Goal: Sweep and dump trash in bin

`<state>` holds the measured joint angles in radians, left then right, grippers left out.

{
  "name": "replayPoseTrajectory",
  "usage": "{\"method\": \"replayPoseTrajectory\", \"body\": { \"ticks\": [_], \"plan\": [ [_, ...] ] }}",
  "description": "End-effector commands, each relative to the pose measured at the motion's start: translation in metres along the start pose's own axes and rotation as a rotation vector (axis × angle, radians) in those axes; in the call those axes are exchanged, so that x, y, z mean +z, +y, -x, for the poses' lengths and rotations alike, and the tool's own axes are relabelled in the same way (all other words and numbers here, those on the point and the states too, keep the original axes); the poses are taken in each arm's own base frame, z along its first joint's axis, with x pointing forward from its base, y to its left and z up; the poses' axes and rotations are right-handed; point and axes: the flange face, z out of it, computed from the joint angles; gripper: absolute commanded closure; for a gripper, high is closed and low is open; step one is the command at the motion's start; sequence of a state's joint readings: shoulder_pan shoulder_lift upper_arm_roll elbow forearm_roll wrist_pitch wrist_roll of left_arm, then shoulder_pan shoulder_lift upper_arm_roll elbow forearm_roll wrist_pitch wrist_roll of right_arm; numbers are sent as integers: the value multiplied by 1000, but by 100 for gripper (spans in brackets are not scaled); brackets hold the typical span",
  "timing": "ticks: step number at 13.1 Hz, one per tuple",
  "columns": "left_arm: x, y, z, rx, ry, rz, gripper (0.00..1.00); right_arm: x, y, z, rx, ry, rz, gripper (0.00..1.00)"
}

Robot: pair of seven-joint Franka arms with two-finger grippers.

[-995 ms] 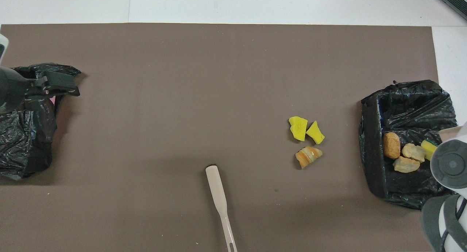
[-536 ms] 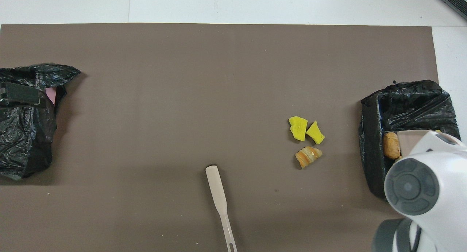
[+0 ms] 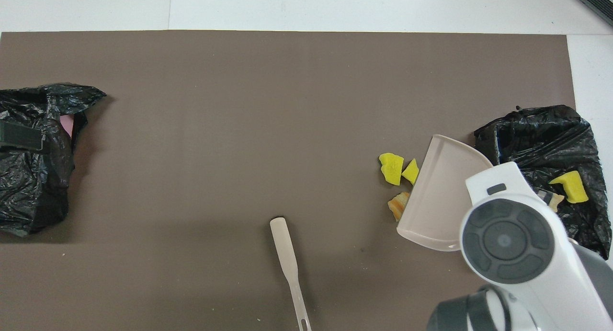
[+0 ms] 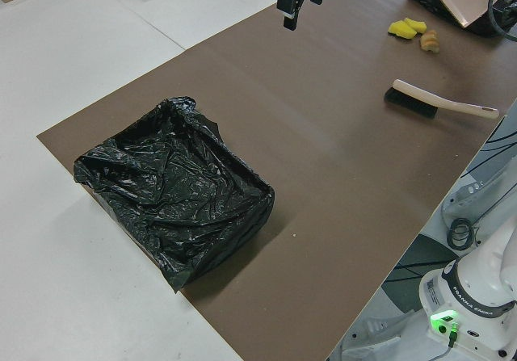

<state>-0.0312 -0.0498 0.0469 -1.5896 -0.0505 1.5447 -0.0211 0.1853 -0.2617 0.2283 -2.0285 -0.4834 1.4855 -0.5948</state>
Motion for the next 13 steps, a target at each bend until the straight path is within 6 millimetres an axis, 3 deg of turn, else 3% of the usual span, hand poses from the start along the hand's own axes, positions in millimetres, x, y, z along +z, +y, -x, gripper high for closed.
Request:
{"method": "replayPoseTrajectory", "body": {
  "ticks": [1, 3, 7, 11, 13],
  "plan": [
    [-7, -2, 1, 69, -10, -27, 0, -20, -14, -84, 286, 50, -85, 100],
    [-7, -1, 1, 75, -12, -56, 0, -28, -25, -138, 518, 78, -199, 100],
    [-3, 1, 7, 85, -23, -60, 0, -60, -5, -222, 757, 206, -360, 100],
    [10, 14, 16, 167, -50, -81, 0, -58, 8, -307, 921, 311, -459, 100],
    [9, 15, 17, 164, -52, -76, 0, -61, 4, -339, 953, 352, -490, 100]
  ]
}}
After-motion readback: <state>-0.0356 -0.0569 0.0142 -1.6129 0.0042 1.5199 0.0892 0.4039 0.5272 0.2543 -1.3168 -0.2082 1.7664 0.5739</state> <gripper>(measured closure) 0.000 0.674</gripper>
